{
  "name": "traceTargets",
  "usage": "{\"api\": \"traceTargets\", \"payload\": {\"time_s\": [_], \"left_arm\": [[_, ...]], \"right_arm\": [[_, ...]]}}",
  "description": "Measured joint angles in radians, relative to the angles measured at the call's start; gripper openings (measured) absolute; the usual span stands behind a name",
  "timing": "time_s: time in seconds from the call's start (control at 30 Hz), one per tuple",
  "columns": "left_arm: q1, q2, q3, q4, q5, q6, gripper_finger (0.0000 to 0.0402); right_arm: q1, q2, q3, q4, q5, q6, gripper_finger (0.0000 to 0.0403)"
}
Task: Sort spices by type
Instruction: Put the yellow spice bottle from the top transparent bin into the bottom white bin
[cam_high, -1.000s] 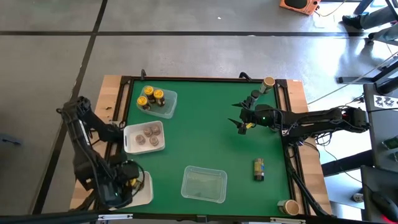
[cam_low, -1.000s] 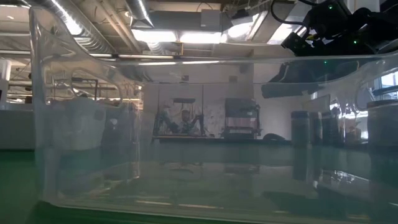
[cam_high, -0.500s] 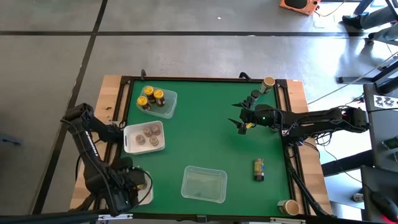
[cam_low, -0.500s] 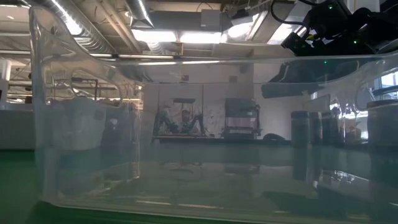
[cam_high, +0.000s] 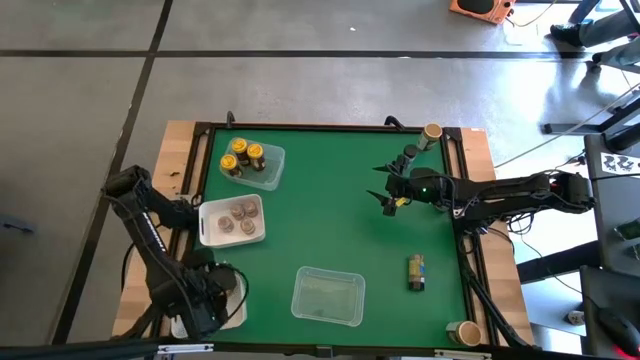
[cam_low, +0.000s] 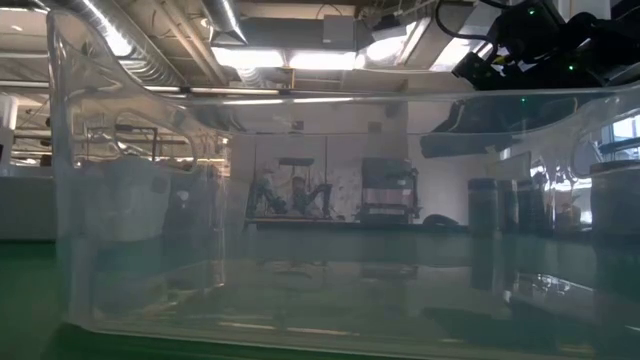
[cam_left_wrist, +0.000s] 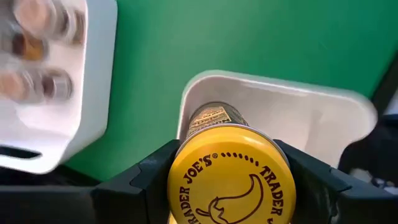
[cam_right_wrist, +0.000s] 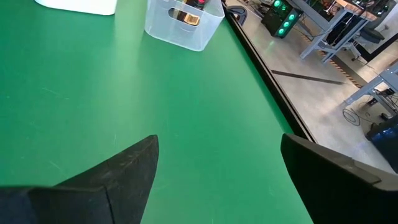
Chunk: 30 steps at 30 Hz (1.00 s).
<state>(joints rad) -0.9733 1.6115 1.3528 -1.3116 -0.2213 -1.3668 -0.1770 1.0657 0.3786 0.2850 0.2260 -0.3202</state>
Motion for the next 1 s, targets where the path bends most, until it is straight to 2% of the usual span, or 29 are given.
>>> {"api": "traceTargets", "payload": {"time_s": [0.23,0.4,0.57,0.77,0.9,1.0], "left_arm": [[0.007,0.000,-0.168,0.175,0.008,0.011,0.0227],[0.025,-0.006,-0.228,0.210,0.004,-0.035,0.0252],[0.070,0.000,-0.237,0.192,0.020,-0.049,0.0289],[0.112,0.000,-0.199,0.192,0.101,0.032,0.0300],[0.140,-0.025,-0.156,0.181,0.101,0.095,0.0301],[0.166,-0.067,-0.135,0.116,0.052,0.103,0.0301]], "right_arm": [[0.000,0.000,0.000,-0.001,0.000,0.000,0.0337],[0.000,0.000,0.000,-0.001,0.000,0.000,0.0337],[0.000,0.000,0.000,-0.001,0.000,0.000,0.0337],[0.000,0.000,0.000,-0.001,0.000,0.000,0.0337],[0.000,0.000,0.000,-0.001,0.000,0.000,0.0337],[0.000,0.000,0.000,-0.001,0.000,0.000,0.0337]]}}
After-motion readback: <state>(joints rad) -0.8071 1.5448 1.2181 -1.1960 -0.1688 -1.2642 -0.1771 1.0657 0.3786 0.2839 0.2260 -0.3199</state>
